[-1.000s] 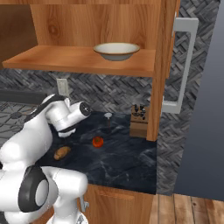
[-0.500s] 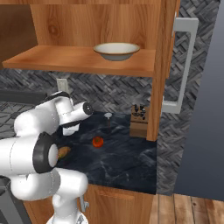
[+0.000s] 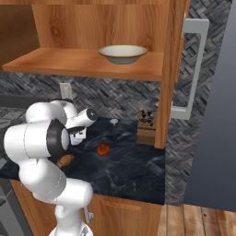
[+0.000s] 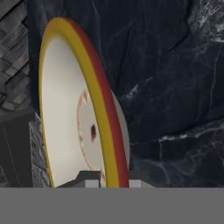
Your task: Pick both bowls and place them on the counter. Then place the tomato in one bowl and place the potato in the other bowl.
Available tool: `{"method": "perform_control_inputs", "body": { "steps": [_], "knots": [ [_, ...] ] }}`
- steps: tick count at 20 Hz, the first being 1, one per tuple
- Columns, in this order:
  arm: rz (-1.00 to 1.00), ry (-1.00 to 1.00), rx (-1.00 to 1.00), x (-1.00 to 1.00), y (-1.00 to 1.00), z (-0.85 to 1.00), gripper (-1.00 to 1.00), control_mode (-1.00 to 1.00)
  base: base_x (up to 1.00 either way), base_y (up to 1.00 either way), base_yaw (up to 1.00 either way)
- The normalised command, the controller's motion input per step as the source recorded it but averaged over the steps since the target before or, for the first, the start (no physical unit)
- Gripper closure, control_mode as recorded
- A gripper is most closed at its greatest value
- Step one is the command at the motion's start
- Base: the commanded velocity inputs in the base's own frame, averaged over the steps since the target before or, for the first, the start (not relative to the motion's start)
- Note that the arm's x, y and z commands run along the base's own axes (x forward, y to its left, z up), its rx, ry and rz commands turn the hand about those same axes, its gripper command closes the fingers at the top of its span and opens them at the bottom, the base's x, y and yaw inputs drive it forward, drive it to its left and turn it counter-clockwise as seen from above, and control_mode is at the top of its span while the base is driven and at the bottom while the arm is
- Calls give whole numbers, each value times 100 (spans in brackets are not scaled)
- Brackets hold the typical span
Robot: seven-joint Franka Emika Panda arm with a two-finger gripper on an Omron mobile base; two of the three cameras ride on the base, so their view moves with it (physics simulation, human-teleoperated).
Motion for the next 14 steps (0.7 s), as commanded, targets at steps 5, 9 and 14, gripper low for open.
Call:
{"method": "perform_control_inputs", "body": {
  "steps": [5,9,14],
  "knots": [
    [3,0,-10,29,5,-36,100,-100,0,0,0],
    [2,0,-9,29,3,-37,100,-100,0,0,0],
    [2,0,-8,31,3,-36,100,-100,0,0,0]
  ]
}}
